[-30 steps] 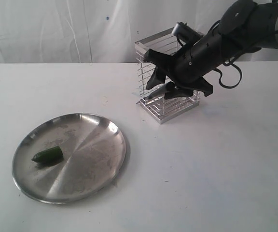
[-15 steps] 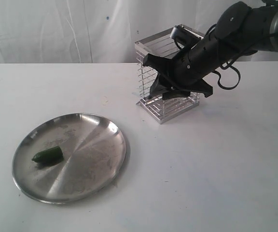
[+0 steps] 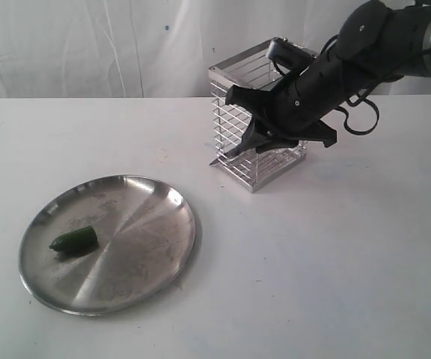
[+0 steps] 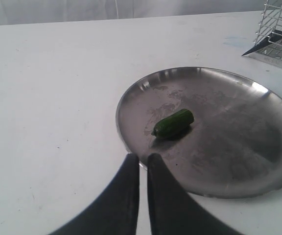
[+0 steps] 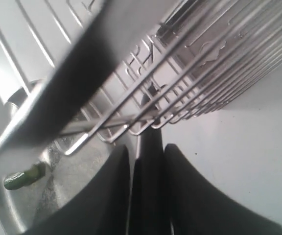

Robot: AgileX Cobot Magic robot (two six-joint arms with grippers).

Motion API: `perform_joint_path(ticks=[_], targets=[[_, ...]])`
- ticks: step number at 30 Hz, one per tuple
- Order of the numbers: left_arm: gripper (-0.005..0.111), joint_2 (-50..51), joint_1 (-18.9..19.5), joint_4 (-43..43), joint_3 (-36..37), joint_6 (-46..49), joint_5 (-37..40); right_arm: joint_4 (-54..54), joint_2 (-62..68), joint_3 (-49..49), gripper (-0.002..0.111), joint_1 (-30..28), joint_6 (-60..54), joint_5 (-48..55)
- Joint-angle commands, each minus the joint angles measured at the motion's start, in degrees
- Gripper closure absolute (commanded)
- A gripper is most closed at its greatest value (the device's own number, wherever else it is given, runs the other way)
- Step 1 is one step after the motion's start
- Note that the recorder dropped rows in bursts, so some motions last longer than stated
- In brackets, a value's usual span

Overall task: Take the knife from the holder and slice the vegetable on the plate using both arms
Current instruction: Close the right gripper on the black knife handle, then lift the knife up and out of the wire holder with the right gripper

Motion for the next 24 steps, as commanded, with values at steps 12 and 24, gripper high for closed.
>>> perform_joint_path(ticks=[12, 24], targets=[[0.094, -0.18, -0.2, -0.14, 0.24, 0.0, -0.15, -1.13, -7.02, -0.24, 0.09, -0.07, -3.23, 1.3], [0.094, -0.18, -0.2, -0.14, 0.24, 0.0, -0.15, -6.7, -13.28, -0.24, 0.09, -0.07, -9.86, 10.25]])
